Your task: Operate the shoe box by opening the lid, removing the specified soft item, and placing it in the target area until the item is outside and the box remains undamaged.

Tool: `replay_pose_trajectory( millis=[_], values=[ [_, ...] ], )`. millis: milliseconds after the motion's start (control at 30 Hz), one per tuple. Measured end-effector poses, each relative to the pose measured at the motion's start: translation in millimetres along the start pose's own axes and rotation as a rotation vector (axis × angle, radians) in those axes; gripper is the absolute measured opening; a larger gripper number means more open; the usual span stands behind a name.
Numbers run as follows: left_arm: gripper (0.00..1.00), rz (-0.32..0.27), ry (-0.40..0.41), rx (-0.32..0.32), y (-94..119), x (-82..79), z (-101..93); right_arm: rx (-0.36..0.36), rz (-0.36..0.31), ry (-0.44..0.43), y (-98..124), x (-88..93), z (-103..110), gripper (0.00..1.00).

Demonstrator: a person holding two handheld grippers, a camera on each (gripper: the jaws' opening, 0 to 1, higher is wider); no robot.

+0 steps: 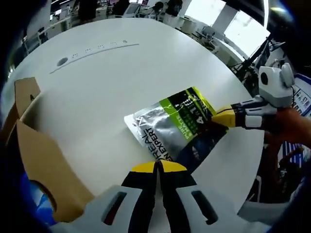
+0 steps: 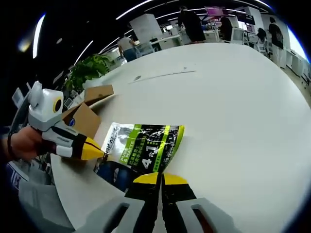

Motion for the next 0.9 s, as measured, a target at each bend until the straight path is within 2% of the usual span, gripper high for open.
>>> replay_pose_trajectory(
  millis=[267,900],
  values=[
    [0.0,0.037,-0.024,-0.028,-2.3,2.1,1.1,-0.004,0.013,0.007,-3.5,4.1,2.5,0.0],
    [0.04,0.052,-0.103,-0.076,-0.1,2.5,-0.2,0.022,0.031,0.02,-3.3,6.5,2.8,0.0]
  ],
)
Point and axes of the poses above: the point that each gripper's makers call its tool centre point, and the gripper's own axes: y roughly backward along the fingers, z roughly to its left, x roughly out of its underside, the point moved 9 cm from there along y, roughly backward along the fingers, and after that the axes turned 2 degrees about z, right-handed, at the moved point
